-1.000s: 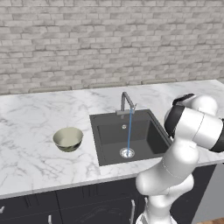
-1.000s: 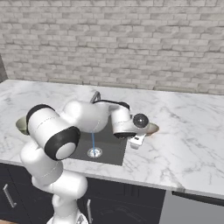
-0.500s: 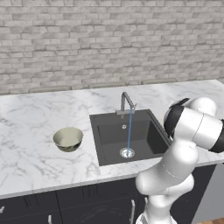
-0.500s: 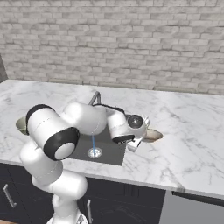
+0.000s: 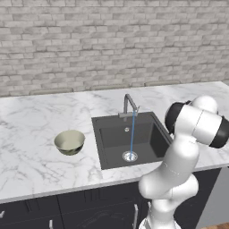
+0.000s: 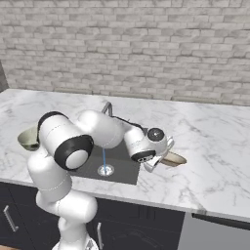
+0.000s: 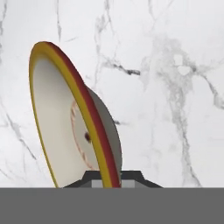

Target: Rinse each bowl for a few seconds and place them down in the sink or on the counter.

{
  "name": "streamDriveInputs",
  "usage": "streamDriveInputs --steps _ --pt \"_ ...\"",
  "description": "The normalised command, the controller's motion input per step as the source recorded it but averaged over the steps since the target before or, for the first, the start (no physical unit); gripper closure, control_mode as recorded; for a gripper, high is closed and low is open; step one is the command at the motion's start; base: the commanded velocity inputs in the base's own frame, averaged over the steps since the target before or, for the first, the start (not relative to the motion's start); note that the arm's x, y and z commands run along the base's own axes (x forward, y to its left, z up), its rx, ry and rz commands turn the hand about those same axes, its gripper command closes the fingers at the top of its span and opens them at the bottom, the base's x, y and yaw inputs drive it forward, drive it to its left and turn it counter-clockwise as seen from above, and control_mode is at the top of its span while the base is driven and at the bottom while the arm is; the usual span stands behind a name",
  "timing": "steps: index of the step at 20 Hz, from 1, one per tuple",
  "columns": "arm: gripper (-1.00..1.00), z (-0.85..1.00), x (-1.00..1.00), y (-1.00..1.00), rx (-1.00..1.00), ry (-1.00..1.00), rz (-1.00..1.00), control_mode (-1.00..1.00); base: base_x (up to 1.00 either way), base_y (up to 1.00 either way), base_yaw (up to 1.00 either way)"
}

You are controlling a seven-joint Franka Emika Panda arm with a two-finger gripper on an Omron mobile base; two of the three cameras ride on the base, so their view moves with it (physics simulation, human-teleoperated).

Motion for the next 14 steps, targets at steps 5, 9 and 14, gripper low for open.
streamDriveInputs --steps 5,9,14 --pt "1.00 -0.36 -0.03 -0.01 0.08 0.12 -0.13 -1.00 0.00 0.00 0.00" --pt "1.00 -0.37 -0.08 -0.12 0.09 0.10 -0.11 -1.00 0.00 0.00 0.00" --pt "1.00 -0.34 -0.07 -0.19 0.09 0.09 -0.10 -1.00 0.00 0.00 0.00"
